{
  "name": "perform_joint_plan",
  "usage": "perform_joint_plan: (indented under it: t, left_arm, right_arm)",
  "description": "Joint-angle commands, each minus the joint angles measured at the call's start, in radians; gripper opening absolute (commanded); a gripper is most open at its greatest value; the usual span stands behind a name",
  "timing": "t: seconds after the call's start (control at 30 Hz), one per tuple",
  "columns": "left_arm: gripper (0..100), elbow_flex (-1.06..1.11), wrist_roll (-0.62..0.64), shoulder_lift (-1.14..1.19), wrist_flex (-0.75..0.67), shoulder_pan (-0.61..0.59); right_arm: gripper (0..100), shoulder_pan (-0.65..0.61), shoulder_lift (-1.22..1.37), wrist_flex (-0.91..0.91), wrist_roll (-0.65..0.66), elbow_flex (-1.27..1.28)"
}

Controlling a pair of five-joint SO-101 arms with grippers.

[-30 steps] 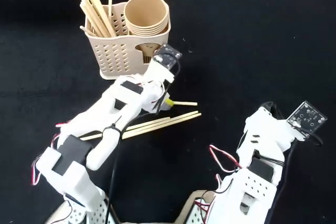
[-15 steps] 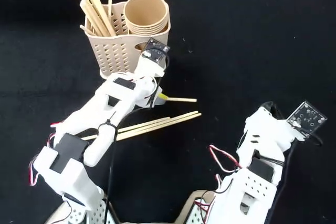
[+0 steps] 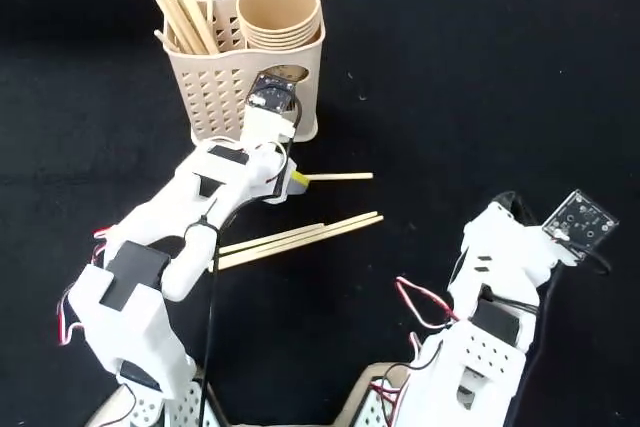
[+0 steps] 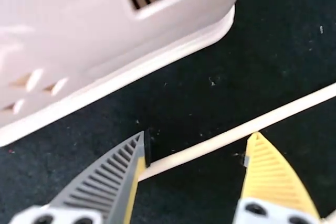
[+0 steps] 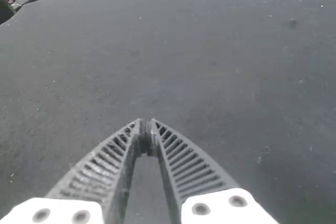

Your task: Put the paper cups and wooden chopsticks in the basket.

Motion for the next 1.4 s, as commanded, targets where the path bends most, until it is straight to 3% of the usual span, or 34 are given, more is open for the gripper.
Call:
perform_joint_plan:
  t: [0.0, 0.17, 0.47, 0.83, 0.93, 1.13, 1.37]
  left_arm:
    - [31, -0.007, 0.011, -0.034, 0.008, -0.016]
    - [31, 0.038, 0.008, -0.063, 0.011, -0.015]
    - [31, 0.022, -0.207, -0.107, 0.292, -0.007]
    - [31, 0.033, -0.292, -0.212, 0.405, -0.002]
    - [31, 0.033, -0.391, -0.278, 0.436, 0.002]
    - [31, 0.033, -0.612, -0.324, 0.408, -0.018]
    - [31, 0.033, -0.652, -0.232, 0.367, -0.025]
  right_arm:
    - [3.5, -0.014, -0.013, -0.023, -0.008, -0.071]
    - [3.5, -0.014, -0.013, -0.023, -0.008, -0.073]
    - [3.5, -0.015, -0.013, -0.023, -0.008, -0.073]
    - [3.5, -0.015, -0.013, -0.023, -0.008, -0.071]
    - [3.5, -0.015, -0.013, -0.023, -0.008, -0.071]
    - [3.5, -0.015, -0.013, -0.023, -0.008, -0.071]
    - [3.5, -0.015, -0.013, -0.023, -0.008, -0.071]
